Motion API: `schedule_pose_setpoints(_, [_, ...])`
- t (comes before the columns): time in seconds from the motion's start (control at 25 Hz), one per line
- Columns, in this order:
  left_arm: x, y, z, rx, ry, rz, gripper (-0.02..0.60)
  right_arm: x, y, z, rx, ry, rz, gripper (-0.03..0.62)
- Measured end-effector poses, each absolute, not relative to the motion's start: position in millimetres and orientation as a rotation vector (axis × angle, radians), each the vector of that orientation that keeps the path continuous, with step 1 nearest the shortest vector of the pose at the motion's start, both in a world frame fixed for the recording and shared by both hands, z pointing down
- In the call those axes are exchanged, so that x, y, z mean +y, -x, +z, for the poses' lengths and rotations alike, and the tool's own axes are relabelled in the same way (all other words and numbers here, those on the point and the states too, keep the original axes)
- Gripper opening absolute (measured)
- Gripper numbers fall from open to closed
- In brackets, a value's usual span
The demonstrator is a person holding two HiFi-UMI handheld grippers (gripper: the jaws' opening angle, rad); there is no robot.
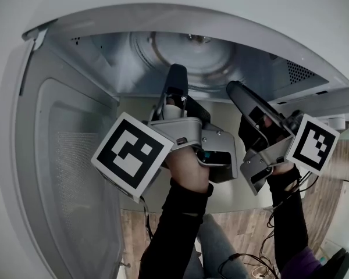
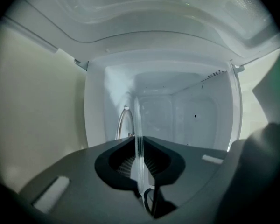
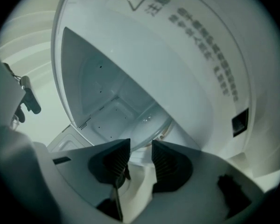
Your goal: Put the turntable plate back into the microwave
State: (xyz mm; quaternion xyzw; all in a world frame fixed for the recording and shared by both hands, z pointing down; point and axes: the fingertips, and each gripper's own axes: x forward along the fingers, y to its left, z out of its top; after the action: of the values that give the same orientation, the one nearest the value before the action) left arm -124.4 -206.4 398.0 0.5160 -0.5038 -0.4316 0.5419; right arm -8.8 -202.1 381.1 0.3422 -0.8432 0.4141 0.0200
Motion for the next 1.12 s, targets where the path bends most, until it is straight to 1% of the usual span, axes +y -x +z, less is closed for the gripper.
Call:
schedule_pose_setpoints(0.12, [-205.9,124.8,396.5,-1.197,-1.216,-1.023,0.037,-193.0,6.0,377.2,-2.619,-1.02,1.201,0.136])
schedule_pose_setpoints(0.2, [-205.8,126.3,395.9,-1.191,-1.2,-1.04,0.038,-184.0,10.2,373.1,-2.625,-0.996,1.087,0.135])
schedule_pose_setpoints(0.28, [-206.4,127.0,395.8,-1.197,-1.207,-1.036,0.038,-175.9,17.4,365.5,-2.635,-1.007,0.819,0.135])
schedule_pose_setpoints(0.4, [-206.6,126.7,396.5,-1.204,-1.217,-1.016,0.038,-171.7,30.8,355.2,-2.576,-1.024,0.256,0.135])
schedule_pose_setpoints(0.48, [-207.1,125.9,396.4,-1.203,-1.225,-1.005,0.037,-171.4,39.6,356.5,-2.518,-0.996,0.029,0.135])
schedule_pose_setpoints(0.8, [-206.6,122.8,397.7,-1.19,-1.245,-0.961,0.037,-175.1,45.1,372.8,-2.451,-0.841,-0.149,0.133])
schedule_pose_setpoints(1.0, [-206.8,122.7,398.1,-1.187,-1.238,-0.959,0.037,-175.0,45.1,381.5,-2.299,-0.771,-0.465,0.13])
schedule_pose_setpoints(1.12, [-206.9,122.9,398.2,-1.187,-1.237,-0.954,0.037,-174.4,48.2,384.7,-2.207,-0.76,-0.63,0.103])
